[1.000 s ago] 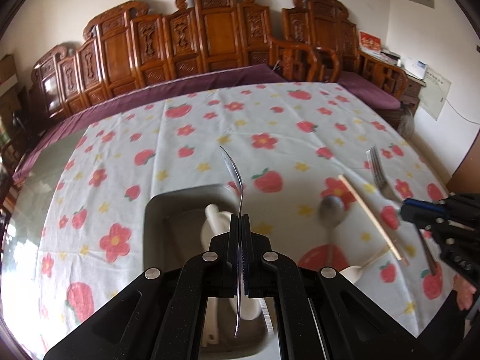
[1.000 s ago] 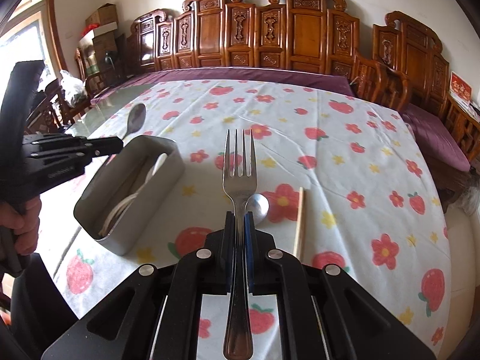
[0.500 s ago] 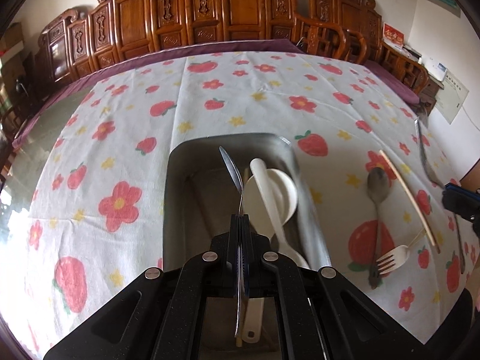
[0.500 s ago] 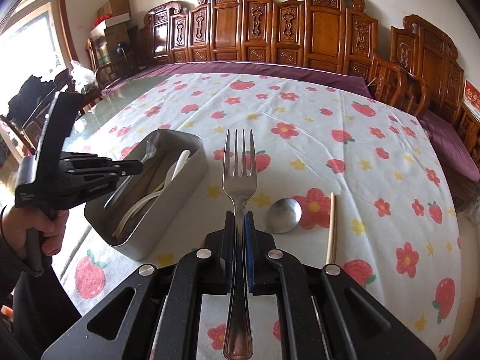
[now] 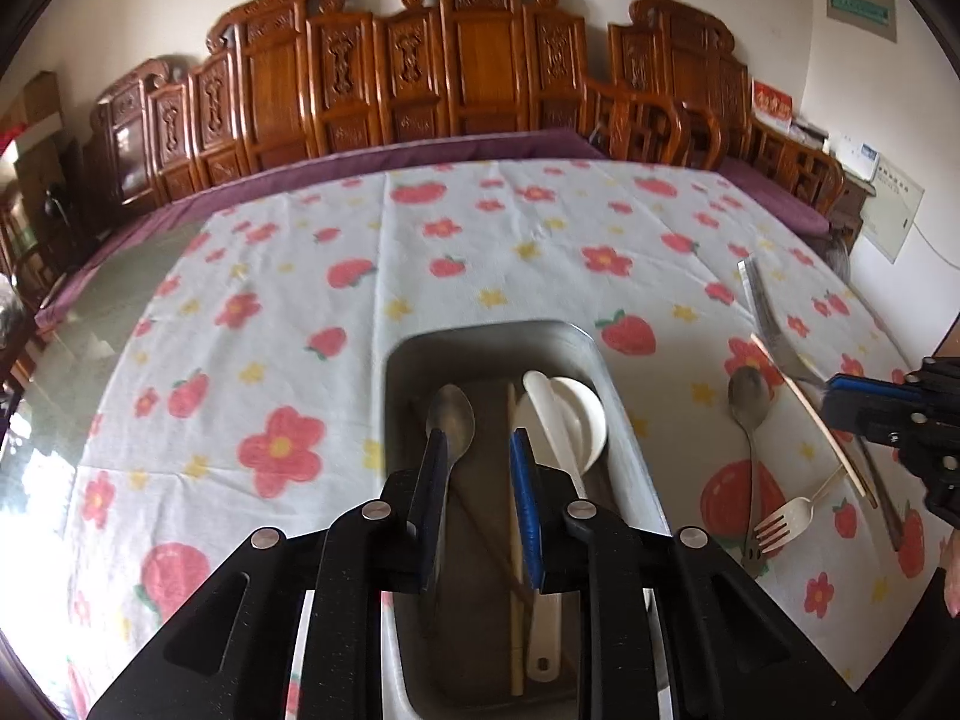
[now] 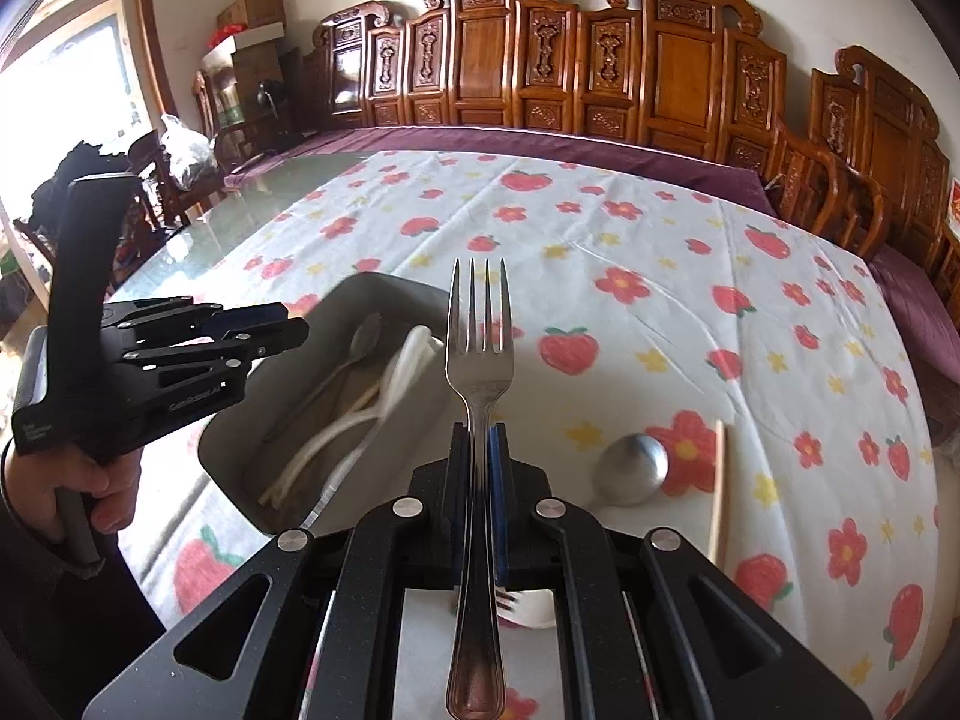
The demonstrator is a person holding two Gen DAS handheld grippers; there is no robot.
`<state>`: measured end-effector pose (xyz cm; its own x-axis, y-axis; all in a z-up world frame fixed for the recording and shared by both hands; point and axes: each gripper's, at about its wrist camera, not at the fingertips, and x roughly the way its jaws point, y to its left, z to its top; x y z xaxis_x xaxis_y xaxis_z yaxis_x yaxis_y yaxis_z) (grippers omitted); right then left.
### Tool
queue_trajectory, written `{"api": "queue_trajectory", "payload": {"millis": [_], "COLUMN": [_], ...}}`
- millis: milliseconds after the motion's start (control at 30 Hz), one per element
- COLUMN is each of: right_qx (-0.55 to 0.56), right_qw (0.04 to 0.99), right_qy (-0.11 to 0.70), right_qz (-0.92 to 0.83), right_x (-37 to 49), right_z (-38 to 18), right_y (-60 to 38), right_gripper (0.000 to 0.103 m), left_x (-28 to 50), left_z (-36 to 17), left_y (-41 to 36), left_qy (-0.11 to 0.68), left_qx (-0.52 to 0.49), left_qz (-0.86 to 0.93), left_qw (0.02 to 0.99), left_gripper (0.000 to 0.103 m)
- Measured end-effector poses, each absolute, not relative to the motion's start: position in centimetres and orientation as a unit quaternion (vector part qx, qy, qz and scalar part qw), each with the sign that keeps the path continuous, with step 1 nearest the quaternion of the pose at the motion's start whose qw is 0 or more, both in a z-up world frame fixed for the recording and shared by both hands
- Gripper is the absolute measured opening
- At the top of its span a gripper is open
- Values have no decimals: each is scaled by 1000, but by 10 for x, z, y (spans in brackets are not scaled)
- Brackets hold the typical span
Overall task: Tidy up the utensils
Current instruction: 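Open the left gripper to release the knife and withdraw it, then lower the metal fork into the tray and open the right gripper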
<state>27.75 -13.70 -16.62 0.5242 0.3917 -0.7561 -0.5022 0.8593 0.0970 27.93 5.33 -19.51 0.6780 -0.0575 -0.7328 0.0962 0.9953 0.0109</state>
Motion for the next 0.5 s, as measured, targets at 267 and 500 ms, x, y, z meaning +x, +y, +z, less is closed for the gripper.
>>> {"api": "queue_trajectory", "payload": {"millis": [267,500], "right_qx": [-51,-42], "right_qw": [859,847], "right_qy": [419,430], "right_qz": [290,309], "right_x": [283,289], "right_z": [-165,-173], "right_y": [-91,-49], "right_gripper": [8,8], "left_x": [267,267], "left_z": [-176,-171], "left_y": [87,120], "left_qy": [362,356], "left_qx": [37,20], "left_qz": [-3,17], "left_qw": [931,934], "left_gripper": [20,20]}}
